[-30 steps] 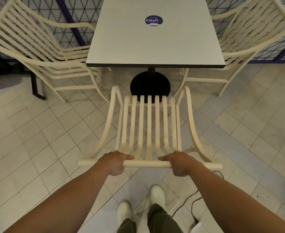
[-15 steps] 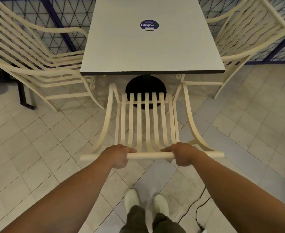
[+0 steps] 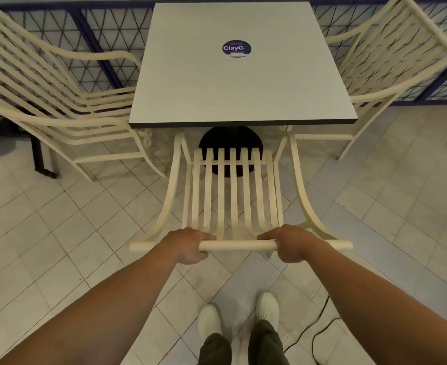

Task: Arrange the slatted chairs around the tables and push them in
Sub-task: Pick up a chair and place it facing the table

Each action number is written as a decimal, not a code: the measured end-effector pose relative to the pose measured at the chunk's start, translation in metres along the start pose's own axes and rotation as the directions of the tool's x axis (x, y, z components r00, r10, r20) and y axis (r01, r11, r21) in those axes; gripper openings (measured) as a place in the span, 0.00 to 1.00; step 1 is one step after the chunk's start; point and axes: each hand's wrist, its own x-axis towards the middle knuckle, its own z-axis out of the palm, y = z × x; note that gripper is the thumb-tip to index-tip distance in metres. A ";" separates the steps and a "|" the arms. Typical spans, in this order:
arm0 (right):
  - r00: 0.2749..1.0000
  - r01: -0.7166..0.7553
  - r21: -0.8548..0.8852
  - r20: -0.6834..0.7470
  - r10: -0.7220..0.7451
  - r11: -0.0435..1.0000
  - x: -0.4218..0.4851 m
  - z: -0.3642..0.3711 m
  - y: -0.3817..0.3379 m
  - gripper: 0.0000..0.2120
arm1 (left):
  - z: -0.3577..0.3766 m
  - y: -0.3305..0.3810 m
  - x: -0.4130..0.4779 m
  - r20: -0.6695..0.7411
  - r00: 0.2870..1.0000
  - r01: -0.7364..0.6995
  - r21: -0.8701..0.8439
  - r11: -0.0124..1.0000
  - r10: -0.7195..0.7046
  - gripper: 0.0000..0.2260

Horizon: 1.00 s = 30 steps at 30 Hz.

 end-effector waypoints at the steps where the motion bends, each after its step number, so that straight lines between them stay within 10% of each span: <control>1: 1.000 0.003 0.007 0.004 -0.003 1.000 -0.002 0.001 0.003 0.32 | -0.001 0.000 -0.002 0.010 1.000 0.001 -0.003 1.000 -0.001 0.25; 30: 0.998 0.058 -0.063 0.043 -0.055 0.996 0.021 -0.044 0.054 0.37 | -0.030 0.010 0.041 -0.049 0.995 0.092 0.013 0.996 -0.092 0.33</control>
